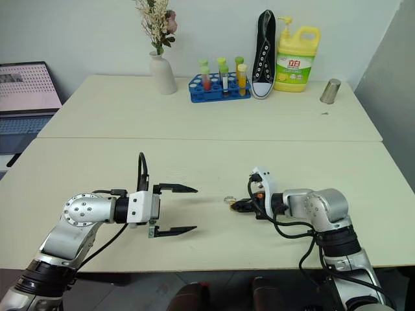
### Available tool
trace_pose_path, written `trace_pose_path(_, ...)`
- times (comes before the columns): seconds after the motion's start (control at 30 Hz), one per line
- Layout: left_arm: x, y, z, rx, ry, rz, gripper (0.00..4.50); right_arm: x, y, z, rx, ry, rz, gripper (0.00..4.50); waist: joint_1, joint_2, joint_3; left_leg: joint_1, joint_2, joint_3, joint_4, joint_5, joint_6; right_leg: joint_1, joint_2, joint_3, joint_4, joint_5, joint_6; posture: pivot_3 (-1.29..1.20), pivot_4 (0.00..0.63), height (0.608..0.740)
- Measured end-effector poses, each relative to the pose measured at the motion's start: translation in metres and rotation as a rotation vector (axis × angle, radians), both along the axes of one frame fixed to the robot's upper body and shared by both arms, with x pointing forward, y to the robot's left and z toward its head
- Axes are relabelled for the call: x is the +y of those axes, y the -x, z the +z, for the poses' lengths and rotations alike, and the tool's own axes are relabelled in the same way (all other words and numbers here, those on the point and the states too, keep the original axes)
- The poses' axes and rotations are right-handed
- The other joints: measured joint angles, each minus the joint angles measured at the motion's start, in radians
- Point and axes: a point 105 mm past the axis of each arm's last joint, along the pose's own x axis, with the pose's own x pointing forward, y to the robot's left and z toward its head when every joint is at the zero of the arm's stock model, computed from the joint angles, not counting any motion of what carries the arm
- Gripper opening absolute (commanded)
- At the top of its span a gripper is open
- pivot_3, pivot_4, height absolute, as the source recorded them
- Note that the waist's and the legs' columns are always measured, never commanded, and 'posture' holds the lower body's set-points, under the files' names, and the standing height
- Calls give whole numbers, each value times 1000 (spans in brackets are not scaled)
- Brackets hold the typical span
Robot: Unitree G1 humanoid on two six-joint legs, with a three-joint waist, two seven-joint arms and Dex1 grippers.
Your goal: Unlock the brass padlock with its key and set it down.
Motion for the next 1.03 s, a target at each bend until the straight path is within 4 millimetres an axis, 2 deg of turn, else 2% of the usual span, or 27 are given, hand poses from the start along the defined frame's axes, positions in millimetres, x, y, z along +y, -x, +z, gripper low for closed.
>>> trace_pose_path(0.03,0,0,0,0,0,0,4500,0,0,0,0,2,2,142,0,0,0,0,0,0,0,0,0,0,0,0,0,0,0,0,150,740)
trace_pose_path(0.07,0,0,0,4,-1,1,4500,-1,0,0,1,9,6,872,0,0,0,0,0,0,0,0,0,0,0,0,0,0,0,0,150,740)
trace_pose_path(0.3,-2,5,-8,100,-9,40,4500,-14,7,3,-43,71,57,3255,4,0,0,0,-1,-1,0,0,0,1,0,-1,0,0,0,0,150,740)
trace_pose_path(0.4,-2,3,-8,129,-9,80,4500,-26,13,5,-168,165,114,4282,5,0,0,0,-1,-1,1,0,0,1,0,-1,-1,0,0,0,150,740)
trace_pose_path(0.43,0,3,-10,145,-17,98,4500,-33,13,6,-213,197,117,4488,5,0,0,0,-1,0,1,0,0,1,0,-1,-1,0,1,0,150,740)
trace_pose_path(0.6,3,2,-10,182,-36,145,4500,-56,13,15,-379,287,106,4488,3,0,0,0,0,0,0,0,0,0,0,0,-1,0,0,0,150,740)
trace_pose_path(0.7,1,4,-5,213,-17,138,4500,-58,25,37,-514,267,153,4488,3,0,1,0,0,-1,-1,0,0,0,1,-1,-1,0,0,0,150,740)
trace_pose_path(0.77,0,4,-2,228,-7,132,4500,-60,34,43,-543,258,172,4488,3,0,1,0,0,-1,0,0,0,0,1,-1,-1,0,0,0,150,740)
trace_pose_path(0.9,0,5,3,253,2,114,4500,-61,51,52,-580,250,206,4488,3,0,1,0,0,0,0,0,0,1,1,0,-1,0,0,0,150,740)
trace_pose_path(1.03,-2,7,6,260,-6,73,4500,-60,58,56,-606,256,226,4488,3,-1,1,1,0,0,0,0,0,1,1,0,-1,0,0,0,150,740)
